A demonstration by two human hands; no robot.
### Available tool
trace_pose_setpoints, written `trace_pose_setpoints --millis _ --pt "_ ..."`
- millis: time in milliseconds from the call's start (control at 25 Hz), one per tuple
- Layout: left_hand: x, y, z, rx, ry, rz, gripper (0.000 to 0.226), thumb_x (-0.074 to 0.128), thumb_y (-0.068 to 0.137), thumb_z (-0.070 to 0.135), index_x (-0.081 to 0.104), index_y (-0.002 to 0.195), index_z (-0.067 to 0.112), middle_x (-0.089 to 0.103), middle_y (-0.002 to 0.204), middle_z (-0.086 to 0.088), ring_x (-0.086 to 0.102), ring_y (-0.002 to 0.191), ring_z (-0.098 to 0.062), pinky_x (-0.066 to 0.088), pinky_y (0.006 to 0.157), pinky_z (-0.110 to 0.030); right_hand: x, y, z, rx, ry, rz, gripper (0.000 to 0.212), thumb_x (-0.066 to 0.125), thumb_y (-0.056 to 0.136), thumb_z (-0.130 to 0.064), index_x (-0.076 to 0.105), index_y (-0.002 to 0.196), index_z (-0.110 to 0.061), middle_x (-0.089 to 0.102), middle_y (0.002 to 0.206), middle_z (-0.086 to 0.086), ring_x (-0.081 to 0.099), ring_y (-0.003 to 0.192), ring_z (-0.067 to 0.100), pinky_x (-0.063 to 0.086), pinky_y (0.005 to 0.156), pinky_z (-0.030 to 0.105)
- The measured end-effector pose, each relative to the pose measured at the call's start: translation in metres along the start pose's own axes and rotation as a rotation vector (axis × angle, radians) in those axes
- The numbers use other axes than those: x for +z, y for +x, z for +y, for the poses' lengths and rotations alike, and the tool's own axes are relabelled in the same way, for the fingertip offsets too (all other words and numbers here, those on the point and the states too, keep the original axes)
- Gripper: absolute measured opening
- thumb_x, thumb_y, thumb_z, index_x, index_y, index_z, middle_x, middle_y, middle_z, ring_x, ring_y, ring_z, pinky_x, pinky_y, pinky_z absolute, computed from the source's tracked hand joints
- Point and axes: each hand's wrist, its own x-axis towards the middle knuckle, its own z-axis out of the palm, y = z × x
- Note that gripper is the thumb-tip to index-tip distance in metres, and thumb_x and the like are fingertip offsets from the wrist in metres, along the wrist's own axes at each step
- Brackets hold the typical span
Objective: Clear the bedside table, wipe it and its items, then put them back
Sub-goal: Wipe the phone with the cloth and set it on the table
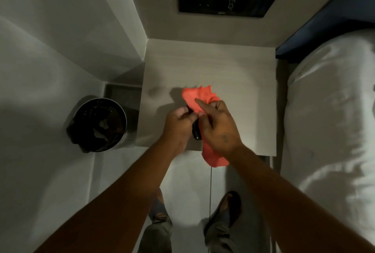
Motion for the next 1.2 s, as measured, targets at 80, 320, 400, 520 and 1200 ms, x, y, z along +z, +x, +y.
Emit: trace_pose_setpoints --millis 80,320,400,520,1200 --pt "0.005 -0.005 -0.008 -0.016 0.036 -0.029 0.019 0.056 0.095 0.0 0.071 0.103 0.007 0.072 0.095 -0.019 0.068 0.087 -0.029 0.055 0.085 -0.042 -0.01 0.018 0.004 0.077 -0.045 0.083 0.044 0.048 0.097 -0.022 0.057 0.14 -0.027 0.05 0.11 0.005 0.058 0.089 0.021 0.053 0.083 0.035" --pt "-0.014 0.035 0.007 0.016 0.17 0.023 0.019 0.057 0.092 -0.006 0.068 0.107 -0.003 0.071 0.081 -0.006 0.07 0.062 -0.006 0.059 0.068 -0.029 0.007 -0.038 0.022 0.259 0.008 -0.085 0.034 0.055 0.097 -0.051 0.05 0.117 -0.024 0.06 0.092 -0.007 0.059 0.088 0.022 0.047 0.077 0.034" --pt "-0.031 0.054 0.021 0.037 0.242 0.069 0.02 0.058 0.094 -0.002 0.065 0.113 0.0 0.067 0.085 -0.009 0.07 0.066 -0.008 0.062 0.073 -0.031 0.003 -0.032 0.036 0.291 -0.019 -0.028 0.041 0.053 0.096 -0.056 0.048 0.115 -0.021 0.062 0.097 -0.001 0.06 0.091 0.026 0.045 0.076 0.038" --pt "-0.054 0.086 0.046 0.002 0.278 0.17 0.026 0.06 0.095 0.002 0.062 0.119 -0.004 0.063 0.102 -0.017 0.065 0.094 -0.031 0.056 0.093 -0.054 0.003 -0.009 0.036 0.351 0.006 0.042 0.039 0.051 0.099 -0.049 0.048 0.125 -0.02 0.061 0.114 0.006 0.06 0.104 0.033 0.043 0.084 0.04" --pt "-0.061 0.111 0.052 0.193 0.978 0.336 0.033 0.062 0.094 0.022 0.057 0.122 0.006 0.063 0.125 -0.018 0.062 0.117 -0.036 0.053 0.098 -0.046 0.019 0.043 0.045 0.186 -0.5 0.026 0.055 0.046 0.096 -0.044 0.039 0.148 -0.027 0.043 0.137 0.017 0.043 0.121 0.04 0.041 0.097 0.047"
